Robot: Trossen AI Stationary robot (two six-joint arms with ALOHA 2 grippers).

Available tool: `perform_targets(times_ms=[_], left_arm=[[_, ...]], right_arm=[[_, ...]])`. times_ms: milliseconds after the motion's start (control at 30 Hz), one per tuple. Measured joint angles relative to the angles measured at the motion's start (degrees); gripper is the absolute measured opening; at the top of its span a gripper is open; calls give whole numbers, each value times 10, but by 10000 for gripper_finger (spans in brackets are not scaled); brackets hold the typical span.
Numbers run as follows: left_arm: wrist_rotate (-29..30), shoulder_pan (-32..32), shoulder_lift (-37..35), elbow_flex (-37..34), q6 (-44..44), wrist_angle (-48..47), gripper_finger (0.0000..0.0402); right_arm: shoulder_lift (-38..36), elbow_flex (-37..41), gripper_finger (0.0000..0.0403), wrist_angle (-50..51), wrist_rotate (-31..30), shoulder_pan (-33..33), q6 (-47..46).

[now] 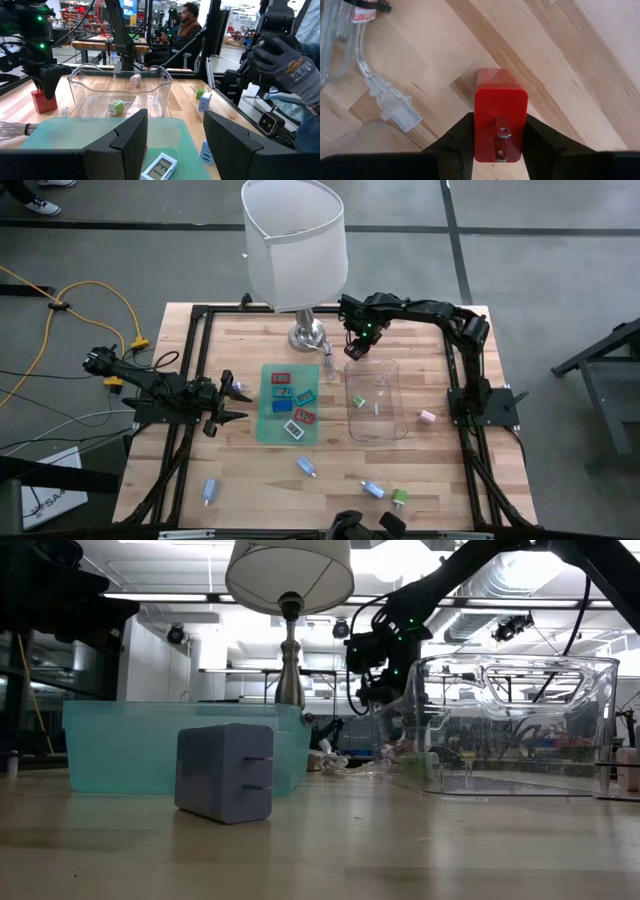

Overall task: Pick & Place Office items
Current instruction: Put the red charger adapter into the transparent bin

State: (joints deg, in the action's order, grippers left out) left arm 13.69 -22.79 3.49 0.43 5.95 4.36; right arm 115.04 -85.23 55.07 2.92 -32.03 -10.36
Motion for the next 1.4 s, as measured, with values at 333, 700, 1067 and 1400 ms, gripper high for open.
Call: perform_targets(times_ms=[333,700,1067,1400], left_arm=[[0,0,0,0,0,0,186],[0,0,0,0,0,0,186],[0,0,0,0,0,0,186],[0,0,0,0,0,0,186]], right_arm=[[-64,0,117,24,-31,-24,12],[-143,0,118,90,-87,-49,22],[-232,0,116,161,-120,21,-2],[-264,0,117,190,-101,148,-79]])
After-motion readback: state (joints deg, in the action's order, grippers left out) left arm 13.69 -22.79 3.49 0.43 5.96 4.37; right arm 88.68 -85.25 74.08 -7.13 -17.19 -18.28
